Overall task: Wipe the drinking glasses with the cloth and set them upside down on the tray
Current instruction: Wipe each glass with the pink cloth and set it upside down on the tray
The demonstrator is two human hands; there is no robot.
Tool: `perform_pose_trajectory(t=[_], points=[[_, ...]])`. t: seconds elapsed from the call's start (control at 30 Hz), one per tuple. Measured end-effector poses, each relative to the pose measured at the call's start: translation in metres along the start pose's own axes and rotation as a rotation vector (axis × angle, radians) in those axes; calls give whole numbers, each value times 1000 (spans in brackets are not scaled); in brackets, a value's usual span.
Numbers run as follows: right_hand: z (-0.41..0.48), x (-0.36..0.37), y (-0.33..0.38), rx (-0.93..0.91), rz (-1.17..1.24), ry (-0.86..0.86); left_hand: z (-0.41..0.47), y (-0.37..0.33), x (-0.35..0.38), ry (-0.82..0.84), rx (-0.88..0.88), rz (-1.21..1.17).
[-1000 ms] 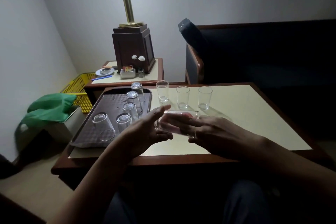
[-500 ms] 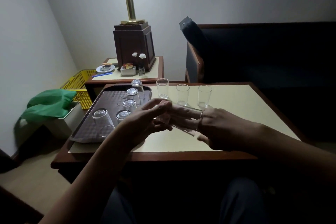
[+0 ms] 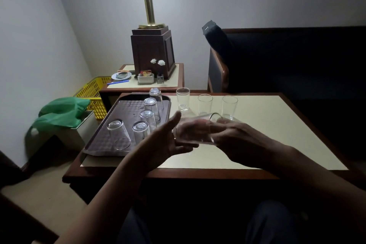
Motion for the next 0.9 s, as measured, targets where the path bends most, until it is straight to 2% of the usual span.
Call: perform_pose_trajectory(t=[0.03,0.07,0.1,0.17,0.23,0.27,0.3,0.37,0.47,0.53,0.6,0.63,0.7,0.73,0.83,0.87,0.9], points=[[-1,5,1,-17,-69,10,-1,-1,-1,-29,-20,17],[0,11,2,14,-34,39,0,-6,-5,-68,3,26],[0,18,0,83,103,56,-1,-13,-8,-99,54,31],[0,29,-2,289,557,130,-5,-28,-9,-119,210,67],[0,25,-2,474,1112,106,-12,-41,-5,-110,370,153],[0,17,-5,530,1261,59,-13,-46,-4,-119,422,219],[-1,11,-9,563,1310,27,-13,-48,-2,-127,449,280],[-1,2,-15,544,1205,-24,-9,-45,-4,-138,409,304],[5,-9,-13,342,697,-123,-3,-24,3,12,128,121],[5,-8,-3,165,370,-115,-2,-14,5,-12,-2,15],[3,-2,6,33,35,-65,-2,-14,-3,-93,-54,-22],[2,5,7,24,-92,-36,-3,-16,-3,-102,-62,-9],[2,16,4,95,-103,6,-3,-26,-3,-101,-10,97],[2,18,0,190,69,7,-4,-31,-5,-129,45,148],[0,15,-5,472,1036,-34,-10,-47,-3,-144,270,230],[-2,12,-9,550,1249,-59,-12,-50,-1,-108,343,253],[-4,12,-14,616,1329,-57,-14,-47,-1,-91,388,270]])
Point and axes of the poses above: each hand's wrist, its own z-axis towards the middle knuckle, its own x-axis out of the palm, y = z × x, the point moved 8 cm from there along z, towards the middle knuckle, and after that the axes turned 1 degree about y, right-handed, at the moved point
